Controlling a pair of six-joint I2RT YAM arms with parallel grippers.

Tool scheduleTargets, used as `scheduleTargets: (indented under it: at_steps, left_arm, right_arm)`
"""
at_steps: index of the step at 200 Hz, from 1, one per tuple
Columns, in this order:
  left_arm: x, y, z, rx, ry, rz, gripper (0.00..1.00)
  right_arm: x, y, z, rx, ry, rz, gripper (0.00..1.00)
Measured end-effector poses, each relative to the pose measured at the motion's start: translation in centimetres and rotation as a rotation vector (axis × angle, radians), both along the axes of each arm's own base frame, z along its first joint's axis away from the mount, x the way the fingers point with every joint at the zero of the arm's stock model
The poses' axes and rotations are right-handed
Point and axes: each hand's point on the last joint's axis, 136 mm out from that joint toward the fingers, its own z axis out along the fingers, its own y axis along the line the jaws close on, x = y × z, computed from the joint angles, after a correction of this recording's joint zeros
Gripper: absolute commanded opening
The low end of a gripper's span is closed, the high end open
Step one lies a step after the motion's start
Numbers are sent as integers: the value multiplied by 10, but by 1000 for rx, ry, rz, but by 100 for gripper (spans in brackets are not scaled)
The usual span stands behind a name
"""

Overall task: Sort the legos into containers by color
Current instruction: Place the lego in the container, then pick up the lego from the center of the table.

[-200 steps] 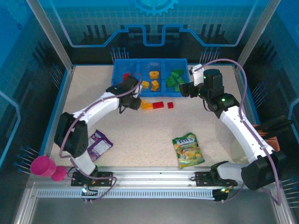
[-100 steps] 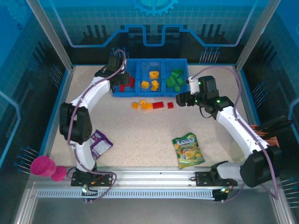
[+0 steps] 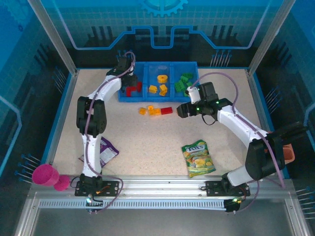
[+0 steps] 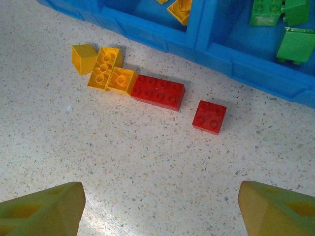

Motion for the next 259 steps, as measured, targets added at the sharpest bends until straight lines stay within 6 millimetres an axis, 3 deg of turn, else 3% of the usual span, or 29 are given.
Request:
scheduleTargets:
  at_steps: [31,67,108,131,162,195,220,259]
  left_arm:
    - [-1,-1,-2,-3,9,-7,43]
    - [-4,-4,-2,-19,7,-17,58]
    - [-39,-5,7,-46,7,-37,59]
    - [-69,-8,18,-59,-8,-48,59]
    - [-111,-38,23,-60,-15,-126,60]
    - [-152,-76,-1,-37,47,-241,60]
    - [-167,-73,-23,-18,105,-250,61]
    - [-167,-71,-41,8,139,-257,62]
  right_arm:
    - [1,1,-13,-10,31,9,83]
    - [3,4,-15,-8,38,18,83]
    - [6,6,-13,-4,28,27,83]
    - [6,6,-12,-5,23,29,83]
    - [7,6,-12,-8,19,35,83]
    - [9,7,-11,-9,14,38,84]
    - [12,8,-11,-10,12,41,84]
    - [16,10,-12,-8,18,43,84]
